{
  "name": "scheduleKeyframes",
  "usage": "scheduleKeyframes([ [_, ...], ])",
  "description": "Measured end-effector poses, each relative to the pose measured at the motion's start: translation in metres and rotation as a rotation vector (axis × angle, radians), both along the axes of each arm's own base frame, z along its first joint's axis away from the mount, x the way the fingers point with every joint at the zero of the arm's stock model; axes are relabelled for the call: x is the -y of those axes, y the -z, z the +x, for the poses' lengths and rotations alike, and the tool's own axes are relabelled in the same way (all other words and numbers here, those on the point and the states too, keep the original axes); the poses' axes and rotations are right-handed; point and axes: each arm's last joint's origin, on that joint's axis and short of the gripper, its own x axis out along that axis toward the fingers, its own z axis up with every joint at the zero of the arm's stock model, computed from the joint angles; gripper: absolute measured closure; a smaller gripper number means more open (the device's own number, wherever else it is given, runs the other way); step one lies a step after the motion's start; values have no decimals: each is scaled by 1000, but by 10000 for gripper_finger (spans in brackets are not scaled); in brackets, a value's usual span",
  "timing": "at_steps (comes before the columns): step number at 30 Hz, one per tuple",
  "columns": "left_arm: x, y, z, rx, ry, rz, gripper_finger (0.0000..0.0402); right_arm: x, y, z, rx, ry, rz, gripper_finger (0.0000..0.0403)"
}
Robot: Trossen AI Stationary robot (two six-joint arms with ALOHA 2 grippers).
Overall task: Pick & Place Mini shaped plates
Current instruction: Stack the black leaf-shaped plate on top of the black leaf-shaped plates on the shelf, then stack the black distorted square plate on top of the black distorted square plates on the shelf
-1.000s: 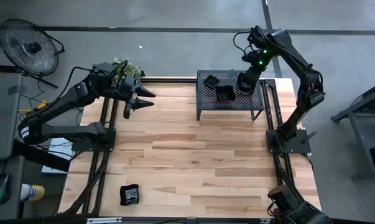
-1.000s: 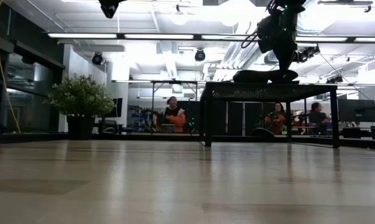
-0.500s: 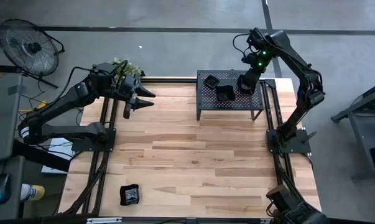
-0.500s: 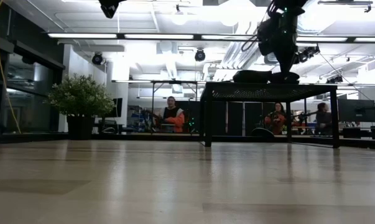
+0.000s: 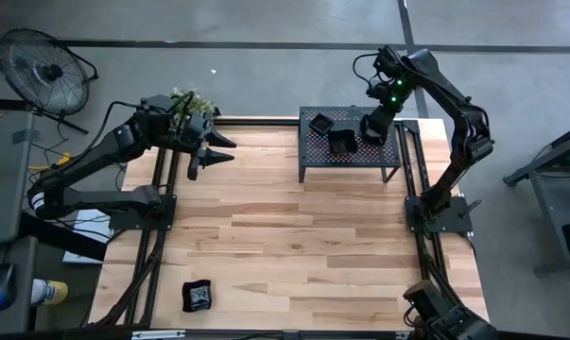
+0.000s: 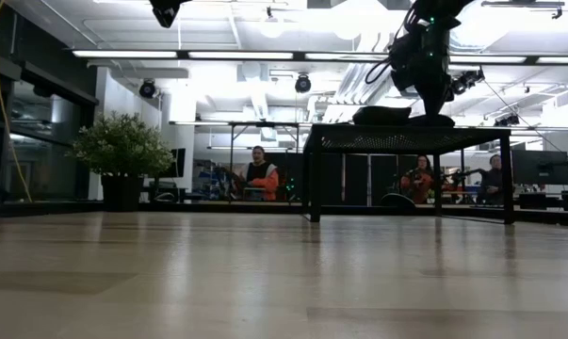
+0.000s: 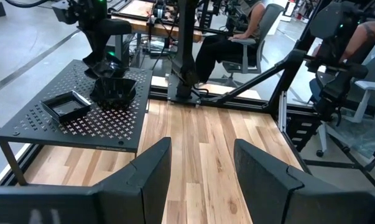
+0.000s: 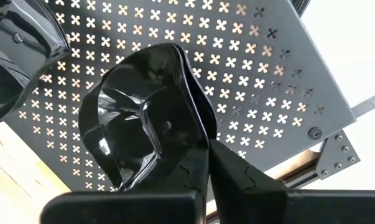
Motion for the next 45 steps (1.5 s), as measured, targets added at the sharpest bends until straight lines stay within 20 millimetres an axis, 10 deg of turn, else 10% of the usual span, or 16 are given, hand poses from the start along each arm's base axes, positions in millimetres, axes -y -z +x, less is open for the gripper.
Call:
scheduleKeyframes([
  [25,0,0,0,-1,-5,-7,229,-13,-21,-9,21,30,-99,230],
  [45,6,14,-10,-172,-76,-190,229,-105,-95,-45,225,14,-379,236],
])
